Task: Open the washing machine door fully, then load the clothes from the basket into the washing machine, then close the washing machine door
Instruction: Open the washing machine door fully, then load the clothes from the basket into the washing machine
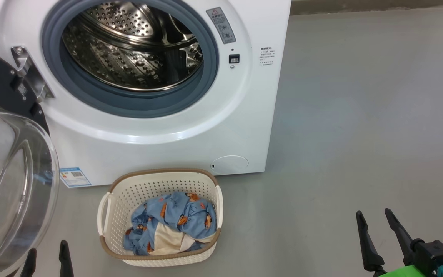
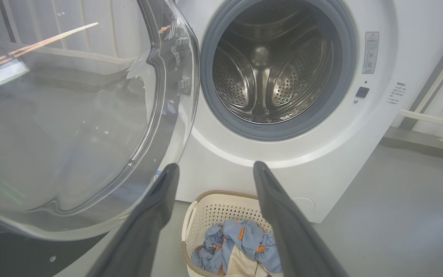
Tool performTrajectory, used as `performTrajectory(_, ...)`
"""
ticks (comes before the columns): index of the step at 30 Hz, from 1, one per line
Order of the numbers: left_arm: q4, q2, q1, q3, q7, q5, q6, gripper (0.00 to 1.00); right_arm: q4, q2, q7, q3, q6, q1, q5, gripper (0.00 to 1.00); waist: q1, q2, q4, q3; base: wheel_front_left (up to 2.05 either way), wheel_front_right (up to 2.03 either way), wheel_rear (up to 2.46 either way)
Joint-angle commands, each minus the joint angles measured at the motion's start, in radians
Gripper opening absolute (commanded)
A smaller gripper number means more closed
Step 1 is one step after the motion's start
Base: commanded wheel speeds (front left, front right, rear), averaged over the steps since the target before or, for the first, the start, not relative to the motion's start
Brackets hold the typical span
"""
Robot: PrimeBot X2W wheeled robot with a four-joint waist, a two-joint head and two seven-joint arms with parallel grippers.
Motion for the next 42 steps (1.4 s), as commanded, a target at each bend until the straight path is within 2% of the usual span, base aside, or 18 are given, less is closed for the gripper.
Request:
performTrajectory(1, -0.012, 0.014, -0.008, 0.032, -0.006, 0.014, -0.002, 1.00, -0.020, -0.011, -0.012, 0.027, 0.003, -0.034, -0.012, 1.00, 0.0000, -0.0001, 0.002, -0.006, 0.00, 0.00, 0.00)
performTrajectory(18, 0.050, 0.019, -0.006, 0.024, -0.006, 0.024, -0.002, 1.00, 0.028, -0.017, -0.012, 0.044, 0.003, -0.042, -0.016, 1.00, 0.0000, -0.0001, 0.028, -0.037, 0.00, 0.00, 0.00)
performTrajectory(42, 0.062, 0.037, -0.018, 0.008, -0.006, 0.024, -0.002, 1.00, 0.036, -0.018, -0.012, 0.052, 0.003, -0.055, -0.014, 1.00, 0.0000, -0.0001, 0.019, -0.023, 0.00, 0.00, 0.00)
